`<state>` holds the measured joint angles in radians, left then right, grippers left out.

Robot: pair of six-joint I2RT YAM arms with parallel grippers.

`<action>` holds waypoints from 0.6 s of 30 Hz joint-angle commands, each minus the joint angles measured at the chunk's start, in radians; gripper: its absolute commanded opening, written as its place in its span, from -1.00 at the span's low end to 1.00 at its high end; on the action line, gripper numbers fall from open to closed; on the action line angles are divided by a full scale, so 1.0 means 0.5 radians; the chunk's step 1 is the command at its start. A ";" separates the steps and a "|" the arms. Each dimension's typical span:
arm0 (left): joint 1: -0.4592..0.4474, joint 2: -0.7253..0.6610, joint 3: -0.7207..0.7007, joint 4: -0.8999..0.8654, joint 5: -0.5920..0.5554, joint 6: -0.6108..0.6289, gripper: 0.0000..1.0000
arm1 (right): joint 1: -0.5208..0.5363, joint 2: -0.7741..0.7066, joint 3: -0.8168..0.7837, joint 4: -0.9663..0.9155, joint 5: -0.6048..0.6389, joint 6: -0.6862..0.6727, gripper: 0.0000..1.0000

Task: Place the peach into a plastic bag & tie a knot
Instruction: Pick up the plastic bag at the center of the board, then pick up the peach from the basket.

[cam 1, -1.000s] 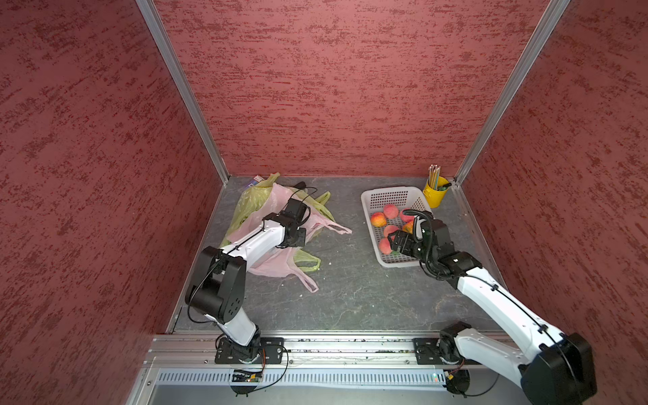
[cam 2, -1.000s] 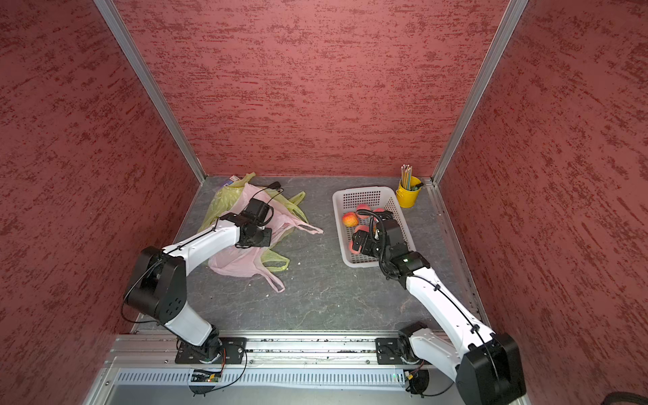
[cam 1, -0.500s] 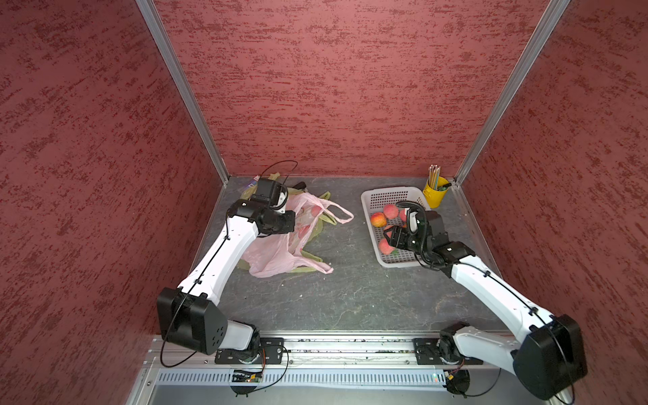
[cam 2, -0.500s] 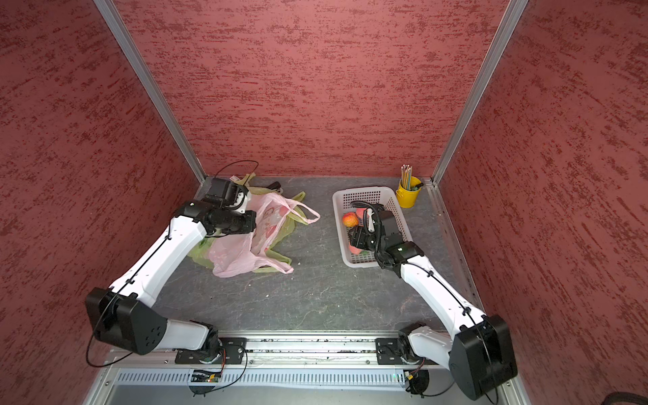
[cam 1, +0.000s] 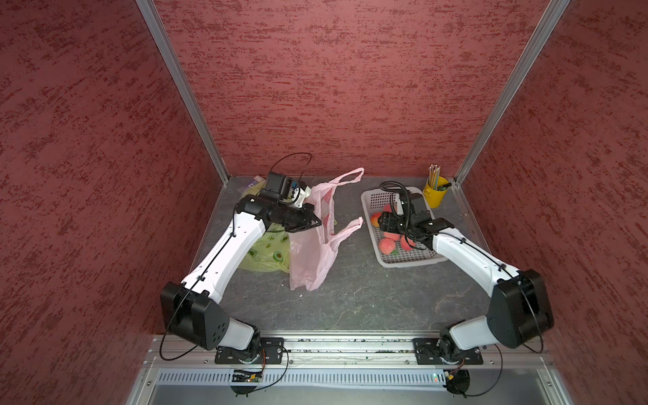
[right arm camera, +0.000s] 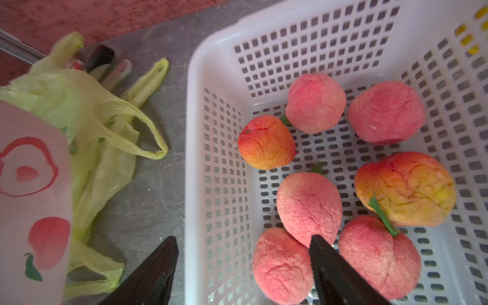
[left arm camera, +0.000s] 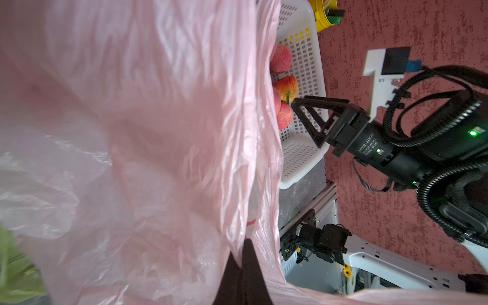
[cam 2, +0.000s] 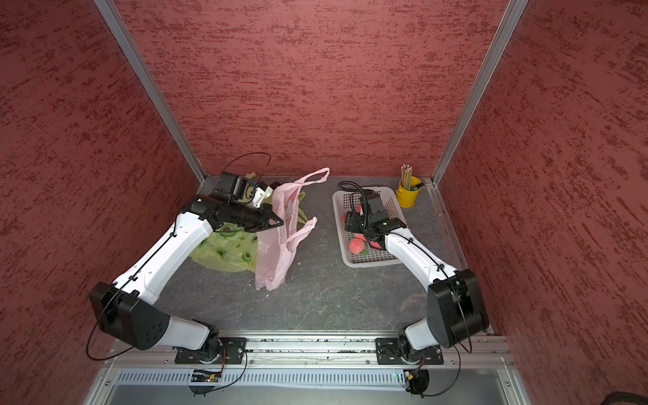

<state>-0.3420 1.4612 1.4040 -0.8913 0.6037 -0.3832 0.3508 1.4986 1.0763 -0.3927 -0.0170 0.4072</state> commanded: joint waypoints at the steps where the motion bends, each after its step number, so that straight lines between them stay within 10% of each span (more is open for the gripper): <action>1: 0.002 0.046 -0.159 0.336 0.157 -0.175 -1.00 | -0.026 0.085 0.006 0.004 0.106 -0.031 0.65; 18: 0.067 0.036 -0.349 0.630 0.339 -0.298 -1.00 | -0.131 0.523 0.004 0.232 0.080 -0.063 0.78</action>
<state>-0.3130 1.4902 1.2373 -0.6109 0.7479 -0.5274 0.2951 1.7359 1.0668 -0.3191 0.0124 0.3767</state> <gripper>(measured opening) 0.047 0.891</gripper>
